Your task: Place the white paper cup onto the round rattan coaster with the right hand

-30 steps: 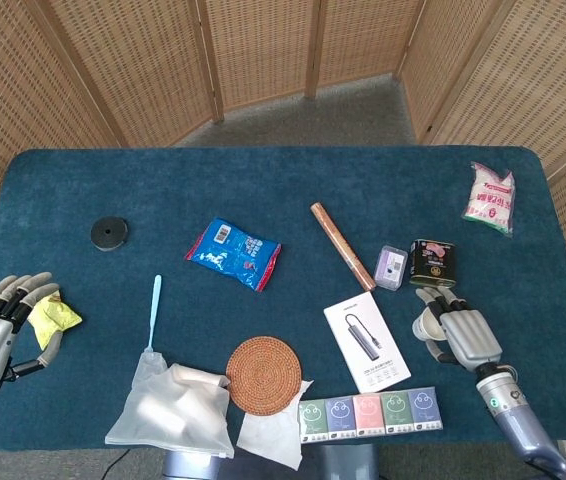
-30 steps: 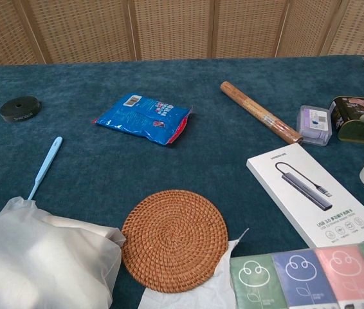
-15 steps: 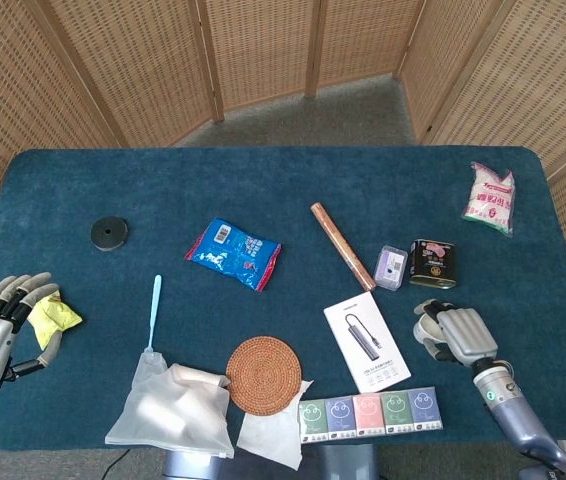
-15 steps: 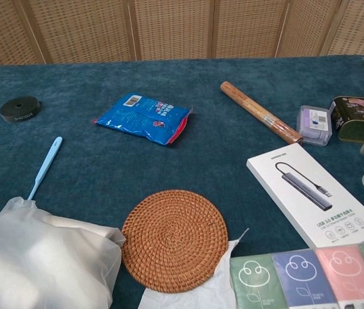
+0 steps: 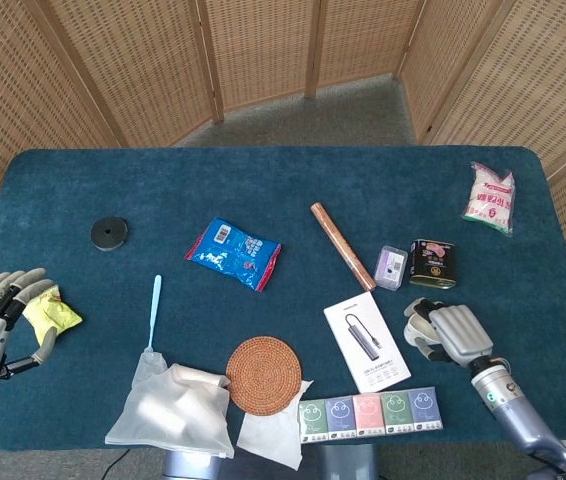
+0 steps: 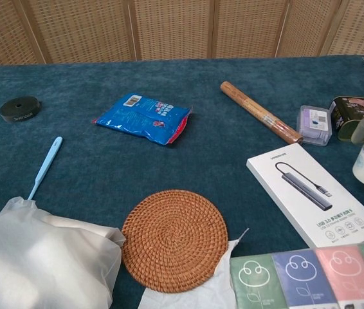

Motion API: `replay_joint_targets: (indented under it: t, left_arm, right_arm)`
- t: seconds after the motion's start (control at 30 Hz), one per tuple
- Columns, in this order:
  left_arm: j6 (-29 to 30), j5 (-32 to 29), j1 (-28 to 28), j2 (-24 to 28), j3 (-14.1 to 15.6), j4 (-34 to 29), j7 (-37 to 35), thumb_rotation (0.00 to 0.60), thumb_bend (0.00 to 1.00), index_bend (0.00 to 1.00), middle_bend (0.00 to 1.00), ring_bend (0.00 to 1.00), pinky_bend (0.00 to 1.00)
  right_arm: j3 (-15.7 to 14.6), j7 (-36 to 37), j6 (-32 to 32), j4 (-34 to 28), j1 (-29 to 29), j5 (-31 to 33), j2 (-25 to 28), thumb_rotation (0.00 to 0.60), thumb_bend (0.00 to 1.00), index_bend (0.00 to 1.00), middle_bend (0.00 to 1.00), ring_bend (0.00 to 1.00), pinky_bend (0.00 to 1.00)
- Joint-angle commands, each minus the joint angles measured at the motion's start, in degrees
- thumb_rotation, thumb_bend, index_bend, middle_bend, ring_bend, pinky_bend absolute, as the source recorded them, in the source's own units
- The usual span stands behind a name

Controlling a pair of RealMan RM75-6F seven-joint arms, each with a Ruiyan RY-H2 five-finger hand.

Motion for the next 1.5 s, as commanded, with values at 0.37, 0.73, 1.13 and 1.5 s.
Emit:
replay_joint_targets:
  t: [0.37, 0.73, 1.13, 1.5]
  left_arm:
    - [1.44, 0.41, 0.84, 0.39, 0.21, -0.68, -1.27, 0.249, 0.48, 0.17, 0.15, 0.13, 0.09]
    - [2.22, -0.68, 1.81, 0.25, 0.21, -0.99, -1.34, 0.245, 0.48, 0.17, 0.15, 0.13, 0.05]
    - [0.44, -2.15, 0.76, -0.91, -0.69, 0.85, -3.08, 0.244, 0.48, 0.16, 0.14, 0.13, 0.04]
    - [0.51, -2.22, 0.93, -1.00, -0.55, 2.71, -4.38, 0.242, 0.48, 0.16, 0.14, 0.13, 0.04]
  right_arm:
    - [1.64, 4.88, -0.94, -5.15, 7.44, -9.59, 2.14, 0.600, 0.47, 0.31, 0.30, 0.38, 0.64]
    - [1.42, 6.93, -6.29, -6.82, 15.05, -14.35, -0.01, 0.600, 0.46, 0.31, 0.30, 0.39, 0.64]
    - [2.62, 6.11, -10.95, -11.84, 21.68, -14.38, -2.62, 0.600, 0.46, 0.31, 0.30, 0.39, 0.64]
    - [3.33, 1.10, -15.73, -12.56, 25.86, -10.55, -6.64, 0.600, 0.46, 0.31, 0.29, 0.39, 0.64]
